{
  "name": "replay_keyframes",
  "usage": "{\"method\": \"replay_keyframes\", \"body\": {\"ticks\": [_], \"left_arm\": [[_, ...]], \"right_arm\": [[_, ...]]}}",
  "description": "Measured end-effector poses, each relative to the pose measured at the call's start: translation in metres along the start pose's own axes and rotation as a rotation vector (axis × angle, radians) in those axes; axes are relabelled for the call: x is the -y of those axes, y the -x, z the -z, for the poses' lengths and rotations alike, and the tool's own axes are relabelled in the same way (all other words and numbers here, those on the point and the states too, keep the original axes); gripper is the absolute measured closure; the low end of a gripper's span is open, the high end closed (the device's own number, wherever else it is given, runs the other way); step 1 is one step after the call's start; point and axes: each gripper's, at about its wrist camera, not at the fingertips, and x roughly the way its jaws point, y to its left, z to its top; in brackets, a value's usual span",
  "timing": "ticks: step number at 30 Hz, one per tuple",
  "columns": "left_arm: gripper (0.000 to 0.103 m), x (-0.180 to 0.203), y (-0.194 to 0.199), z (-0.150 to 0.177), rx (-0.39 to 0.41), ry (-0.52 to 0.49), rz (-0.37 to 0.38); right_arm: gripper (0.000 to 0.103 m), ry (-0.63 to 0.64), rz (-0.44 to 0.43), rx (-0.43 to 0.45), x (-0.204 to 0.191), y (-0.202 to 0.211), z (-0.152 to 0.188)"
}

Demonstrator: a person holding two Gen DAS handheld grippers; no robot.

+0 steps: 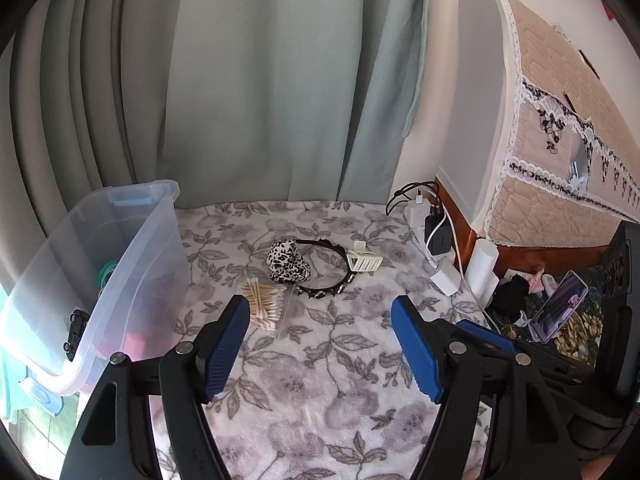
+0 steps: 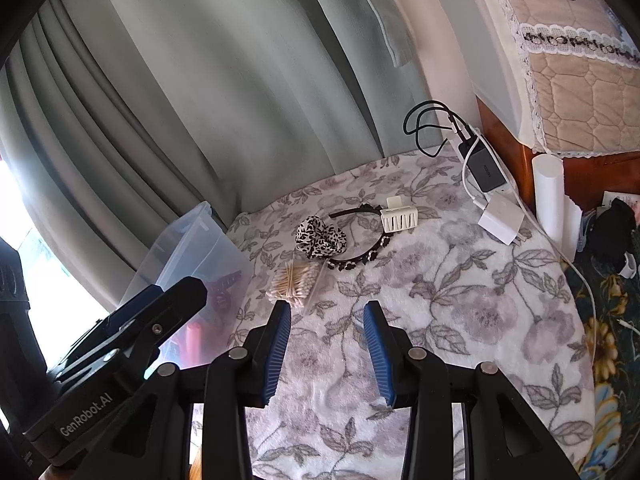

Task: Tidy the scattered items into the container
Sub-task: 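Move both tools away from the box back toward the items on the bed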

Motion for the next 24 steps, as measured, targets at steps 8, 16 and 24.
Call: {"method": "replay_keyframes", "body": {"ticks": [8,16,24], "left_arm": [[0.029,-0.004,-0.026,0.007,-0.038,0.024,0.006],[0.029,-0.012,-0.053,0.013,-0.062,0.056,0.029],[0.029,-0.032,-0.085,0.025,-0.136,0.119,0.037]], "right_arm": [[0.061,-0.009,0.03,-0.06,0.011,-0.024,0.004],[0.061,-0.005,0.052,-0.125,0.017,-0.051,0.006],[0.062,0.0,0.081,-0.192,0.019,-0.08,0.012]]}}
